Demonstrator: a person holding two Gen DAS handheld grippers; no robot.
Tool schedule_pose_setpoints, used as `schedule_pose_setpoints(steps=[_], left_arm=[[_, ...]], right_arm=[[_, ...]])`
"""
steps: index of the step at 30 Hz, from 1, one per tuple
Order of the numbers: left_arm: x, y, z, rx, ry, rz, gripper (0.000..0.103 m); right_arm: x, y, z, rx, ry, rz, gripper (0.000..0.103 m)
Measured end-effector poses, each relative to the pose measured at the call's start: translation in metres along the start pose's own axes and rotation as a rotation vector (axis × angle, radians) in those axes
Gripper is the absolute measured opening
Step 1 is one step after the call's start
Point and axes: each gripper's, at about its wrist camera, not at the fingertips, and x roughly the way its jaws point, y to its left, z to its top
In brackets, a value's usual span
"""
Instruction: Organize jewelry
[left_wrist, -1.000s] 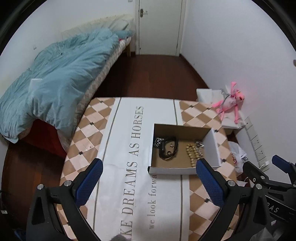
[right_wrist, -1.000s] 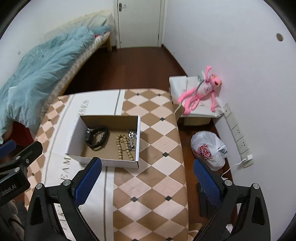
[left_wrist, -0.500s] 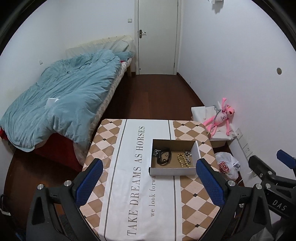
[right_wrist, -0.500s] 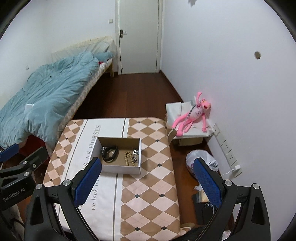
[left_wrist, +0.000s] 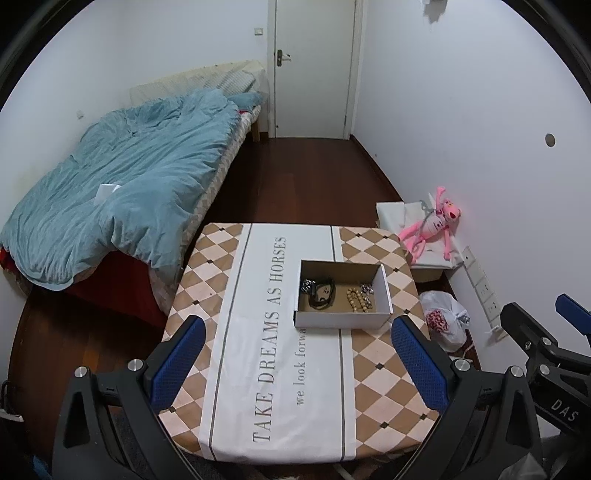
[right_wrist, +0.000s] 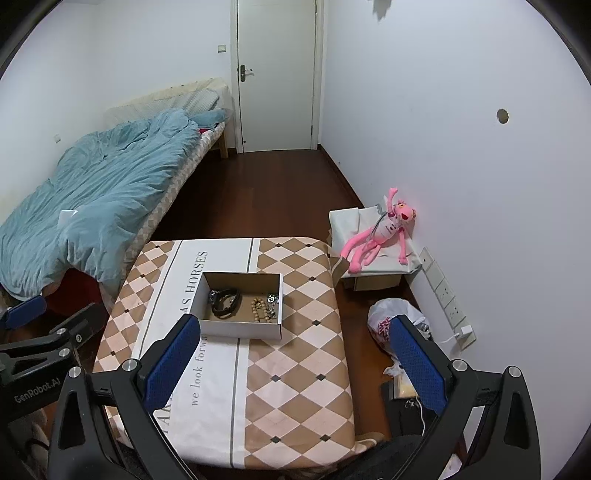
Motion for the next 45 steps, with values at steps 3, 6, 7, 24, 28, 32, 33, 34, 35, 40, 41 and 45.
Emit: schedule_pose_setpoints(steps=[3, 6, 7, 24, 28, 32, 33, 34, 35, 40, 41, 45], left_arm=[[0.002, -0.003, 0.003, 0.012, 0.015, 0.0, 0.103], [0.004, -0.004, 0.008, 0.012, 0.025, 0.001, 0.103], [0.005, -0.004, 0.01, 0.012, 0.027, 0.0, 0.103], [0.059, 0.002, 0.043, 0.014, 0.094, 0.056, 0.103], [0.075, 0.0, 0.043, 0.024, 0.122, 0.06, 0.103], [0.086, -0.002, 0.043, 0.026, 0.141, 0.054, 0.103], [0.088, -0.003, 0.042, 0.027, 0.145, 0.053, 0.103], [0.09, -0.003, 0.042, 0.026, 0.148, 0.056, 0.103], [0.092, -0.003, 0.042, 0.027, 0.153, 0.059, 0.103], [0.099, -0.003, 0.04, 0.02, 0.168, 0.056, 0.103], [0.1, -0.002, 0.04, 0.018, 0.17, 0.058, 0.103], [0.102, -0.002, 0.039, 0.013, 0.168, 0.046, 0.103]], right_arm=[[0.0, -0.001, 0.004, 0.0, 0.001, -0.009, 0.103], [0.002, -0.003, 0.01, -0.006, 0.011, -0.012, 0.103], [0.004, -0.003, 0.013, -0.007, 0.014, -0.011, 0.103], [0.082, 0.011, 0.051, -0.03, 0.124, -0.02, 0.103], [0.103, 0.012, 0.051, -0.034, 0.163, -0.033, 0.103], [0.121, 0.01, 0.048, -0.034, 0.202, -0.039, 0.103], [0.125, 0.009, 0.047, -0.033, 0.211, -0.036, 0.103], [0.127, 0.009, 0.046, -0.034, 0.216, -0.039, 0.103], [0.13, 0.009, 0.045, -0.035, 0.223, -0.04, 0.103], [0.136, 0.008, 0.043, -0.036, 0.239, -0.039, 0.103], [0.137, 0.008, 0.042, -0.036, 0.241, -0.041, 0.103], [0.138, 0.007, 0.042, -0.038, 0.248, -0.043, 0.103]])
